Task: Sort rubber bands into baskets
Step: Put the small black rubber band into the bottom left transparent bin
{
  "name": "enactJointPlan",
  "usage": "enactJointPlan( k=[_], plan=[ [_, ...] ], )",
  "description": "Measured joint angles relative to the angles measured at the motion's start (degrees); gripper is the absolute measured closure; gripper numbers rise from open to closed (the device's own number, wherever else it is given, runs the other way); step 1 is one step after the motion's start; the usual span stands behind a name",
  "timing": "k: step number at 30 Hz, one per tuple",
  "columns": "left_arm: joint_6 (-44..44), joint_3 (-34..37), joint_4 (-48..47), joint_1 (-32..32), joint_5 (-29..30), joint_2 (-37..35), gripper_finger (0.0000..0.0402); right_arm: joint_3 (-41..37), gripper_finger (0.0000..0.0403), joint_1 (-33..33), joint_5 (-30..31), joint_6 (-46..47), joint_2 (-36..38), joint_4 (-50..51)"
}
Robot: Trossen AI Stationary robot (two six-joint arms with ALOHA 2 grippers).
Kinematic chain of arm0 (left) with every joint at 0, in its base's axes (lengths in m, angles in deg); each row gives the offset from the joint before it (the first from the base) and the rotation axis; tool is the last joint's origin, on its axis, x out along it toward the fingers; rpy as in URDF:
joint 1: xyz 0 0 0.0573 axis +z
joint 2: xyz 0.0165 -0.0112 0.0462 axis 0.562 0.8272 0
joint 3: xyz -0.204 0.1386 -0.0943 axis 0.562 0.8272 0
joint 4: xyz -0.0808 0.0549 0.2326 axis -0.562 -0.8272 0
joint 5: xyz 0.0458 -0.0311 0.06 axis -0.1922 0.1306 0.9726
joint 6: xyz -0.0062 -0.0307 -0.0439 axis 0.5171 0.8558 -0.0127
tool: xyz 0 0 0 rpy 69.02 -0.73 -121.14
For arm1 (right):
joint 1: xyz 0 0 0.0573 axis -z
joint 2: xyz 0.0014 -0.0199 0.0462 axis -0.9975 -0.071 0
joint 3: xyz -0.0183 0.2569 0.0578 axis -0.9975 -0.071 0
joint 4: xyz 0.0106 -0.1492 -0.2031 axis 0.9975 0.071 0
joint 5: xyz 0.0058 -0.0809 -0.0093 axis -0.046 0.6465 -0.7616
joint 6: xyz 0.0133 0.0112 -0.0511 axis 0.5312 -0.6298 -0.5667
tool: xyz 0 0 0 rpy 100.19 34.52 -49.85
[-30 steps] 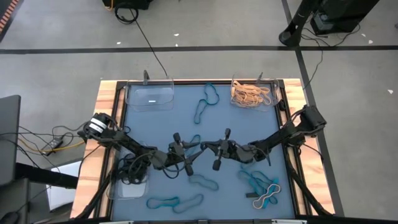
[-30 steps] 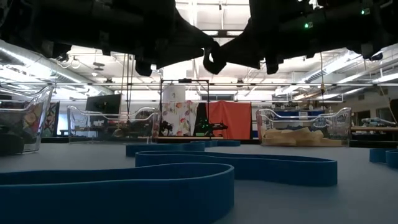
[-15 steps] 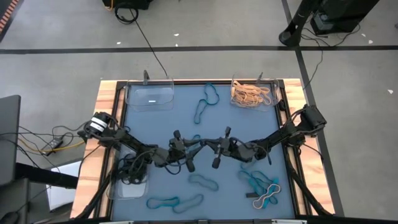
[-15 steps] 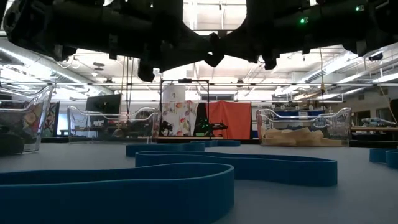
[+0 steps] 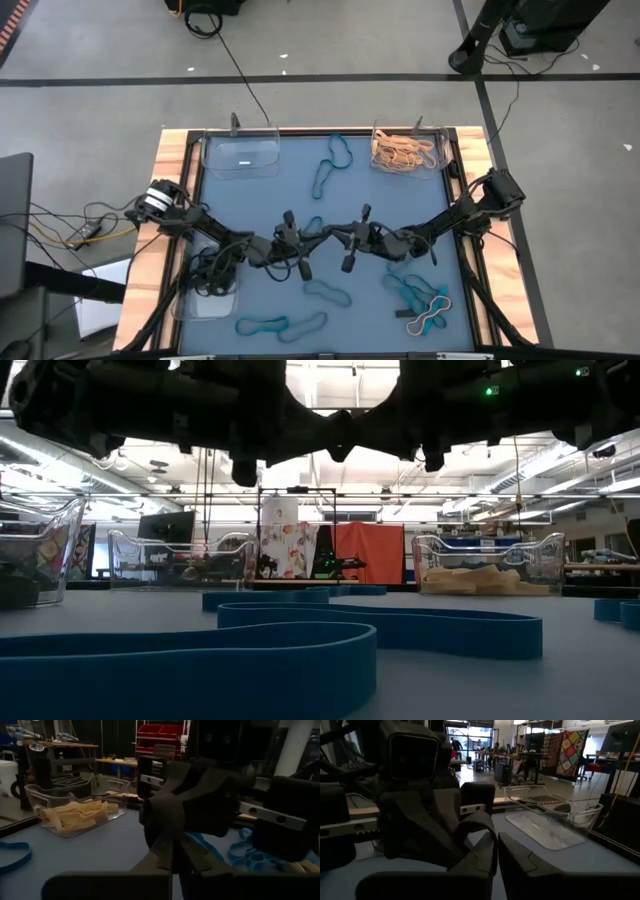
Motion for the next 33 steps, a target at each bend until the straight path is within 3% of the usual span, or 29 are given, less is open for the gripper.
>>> enactJointPlan(
  k=[4,8,12,16,21,26,30,33],
  plan=[
    [-0.4,0.4,-0.4,-2.0,3.0,-2.0,0.0393,0.0,0.035,-1.1,0.0,-0.5,0.1,0.5],
    [-0.5,1.8,-5.7,-5.2,8.2,-7.9,0.0392,0.0,0.033,-2.7,-1.3,1.0,3.4,9.9],
    [2.2,1.9,-21.3,-8.9,12.4,-17.0,0.0392,0.0,0.0311,-4.0,-2.9,5.3,9.4,21.7],
    [13.0,0.0,-44.3,-12.2,12.7,-26.4,0.0392,0.0,0.0294,-5.1,-9.7,14.1,16.0,34.8],
    [35.9,-7.9,-83.8,-15.2,3.0,-34.7,0.0392,0.0,0.029,-6.9,-19.3,30.7,21.4,53.1],
    [54.8,-19.5,-120.6,-20.0,-4.5,-35.0,0.0392,0.0,0.0296,-10.0,-24.3,43.7,22.2,65.6],
    [63.6,-23.7,-134.1,-22.6,-12.7,-33.9,0.0392,0.0,0.03,-12.6,-26.5,53.9,21.5,72.2],
    [68.2,-23.7,-136.8,-24.2,-18.1,-33.4,0.0392,0.0,0.03,-14.0,-28.5,60.6,21.5,75.7]
  ],
)
